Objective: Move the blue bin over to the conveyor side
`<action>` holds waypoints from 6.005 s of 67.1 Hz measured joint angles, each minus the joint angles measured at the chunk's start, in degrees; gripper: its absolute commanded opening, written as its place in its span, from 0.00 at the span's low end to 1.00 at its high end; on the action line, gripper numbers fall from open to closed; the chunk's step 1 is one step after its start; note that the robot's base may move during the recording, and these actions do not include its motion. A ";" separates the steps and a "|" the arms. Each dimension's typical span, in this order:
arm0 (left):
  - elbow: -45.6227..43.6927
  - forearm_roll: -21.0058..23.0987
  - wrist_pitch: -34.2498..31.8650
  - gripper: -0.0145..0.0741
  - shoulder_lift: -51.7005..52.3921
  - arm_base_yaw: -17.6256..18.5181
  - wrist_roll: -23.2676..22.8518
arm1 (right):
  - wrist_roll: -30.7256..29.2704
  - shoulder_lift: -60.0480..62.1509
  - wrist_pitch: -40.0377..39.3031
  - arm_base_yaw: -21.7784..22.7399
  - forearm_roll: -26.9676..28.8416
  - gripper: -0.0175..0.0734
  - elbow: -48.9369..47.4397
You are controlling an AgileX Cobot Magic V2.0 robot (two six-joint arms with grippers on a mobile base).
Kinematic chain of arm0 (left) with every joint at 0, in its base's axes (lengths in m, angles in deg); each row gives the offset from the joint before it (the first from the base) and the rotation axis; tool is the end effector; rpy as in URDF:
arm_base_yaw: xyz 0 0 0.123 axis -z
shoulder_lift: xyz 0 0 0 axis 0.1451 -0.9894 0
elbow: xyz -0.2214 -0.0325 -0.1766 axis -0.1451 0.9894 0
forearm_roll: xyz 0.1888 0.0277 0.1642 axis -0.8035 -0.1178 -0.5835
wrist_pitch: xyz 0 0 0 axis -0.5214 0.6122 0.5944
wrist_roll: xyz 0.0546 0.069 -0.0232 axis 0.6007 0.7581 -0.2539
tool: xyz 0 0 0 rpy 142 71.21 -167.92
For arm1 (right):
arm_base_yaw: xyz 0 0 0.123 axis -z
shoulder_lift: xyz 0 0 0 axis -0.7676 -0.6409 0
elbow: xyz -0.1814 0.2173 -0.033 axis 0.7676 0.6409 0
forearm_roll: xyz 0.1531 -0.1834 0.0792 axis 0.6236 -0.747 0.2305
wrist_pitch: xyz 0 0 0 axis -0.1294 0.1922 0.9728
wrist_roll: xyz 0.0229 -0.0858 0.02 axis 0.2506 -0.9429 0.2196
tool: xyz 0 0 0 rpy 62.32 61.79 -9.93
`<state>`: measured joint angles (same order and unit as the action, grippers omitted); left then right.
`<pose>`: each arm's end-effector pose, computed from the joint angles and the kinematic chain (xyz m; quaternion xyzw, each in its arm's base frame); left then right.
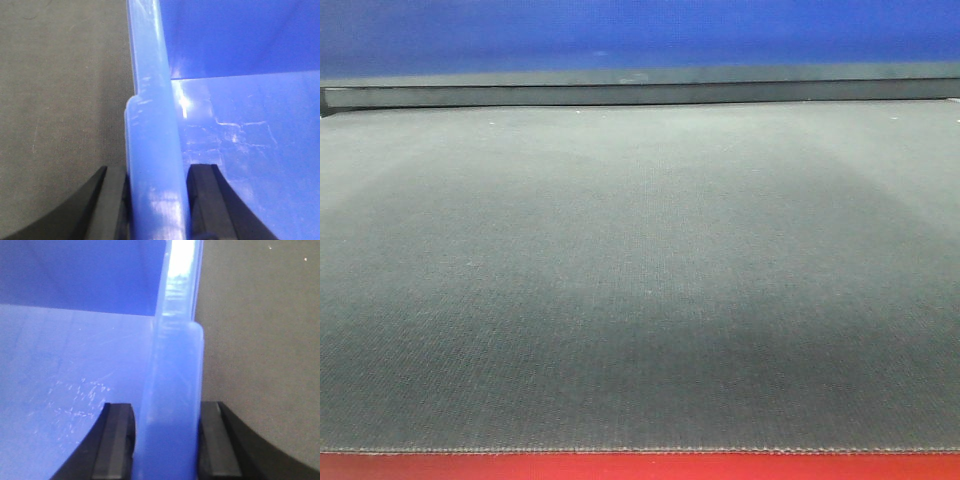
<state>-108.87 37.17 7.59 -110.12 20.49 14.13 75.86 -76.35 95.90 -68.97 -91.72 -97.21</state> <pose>0.1755 -0.0226 0.4987 -0.0112 0.8957 -0.0078 0.4444 0.1609 0.0499 0.4941 -0.0892 0.8917 0.0727 0.4379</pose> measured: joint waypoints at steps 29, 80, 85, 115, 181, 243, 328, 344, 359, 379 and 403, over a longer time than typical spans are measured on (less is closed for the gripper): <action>0.00 0.00 0.00 0.14 0.00 0.00 -0.08 | 0.00 0.00 0.00 0.00 0.00 0.11 0.00; -0.68 -1.28 -3.84 0.14 -0.97 0.00 1.05 | 0.11 -0.87 -1.95 0.00 0.95 0.11 0.00; -2.02 -2.14 -5.14 0.14 -2.92 0.00 1.26 | 0.25 -2.81 -3.69 0.23 0.83 0.11 0.00; -3.85 -1.11 -8.66 0.14 -24.05 -3.82 2.12 | -0.30 -21.24 -11.73 0.81 -3.12 0.11 -0.25; -5.17 0.55 -13.36 0.80 -28.91 -4.66 3.36 | 0.50 -29.27 -18.48 0.34 -0.44 0.80 -1.11; 56.38 0.25 -43.07 0.16 34.46 -4.66 5.61 | 1.24 23.56 -36.50 0.34 -0.44 0.11 50.43; 64.77 0.35 -45.47 0.16 58.03 -4.66 5.72 | -0.14 61.67 -44.85 0.34 -0.64 0.11 68.22; 66.12 2.30 -44.72 0.16 58.40 -7.58 6.73 | -0.14 61.67 -44.85 0.34 -0.64 0.11 68.22; 77.20 5.44 -51.85 0.16 63.59 -12.15 9.88 | -0.14 61.67 -44.96 0.34 -0.64 0.11 68.22; 91.95 6.63 -63.94 0.16 63.76 -12.30 10.20 | -0.14 61.67 -44.96 0.34 -0.64 0.11 68.22; 93.53 8.19 -70.95 0.16 63.76 -12.30 10.28 | -0.14 61.67 -44.96 0.34 -0.64 0.11 68.22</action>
<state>-15.33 45.36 -63.35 -46.36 8.20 24.41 75.72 -14.68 50.93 -68.63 -92.36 -28.99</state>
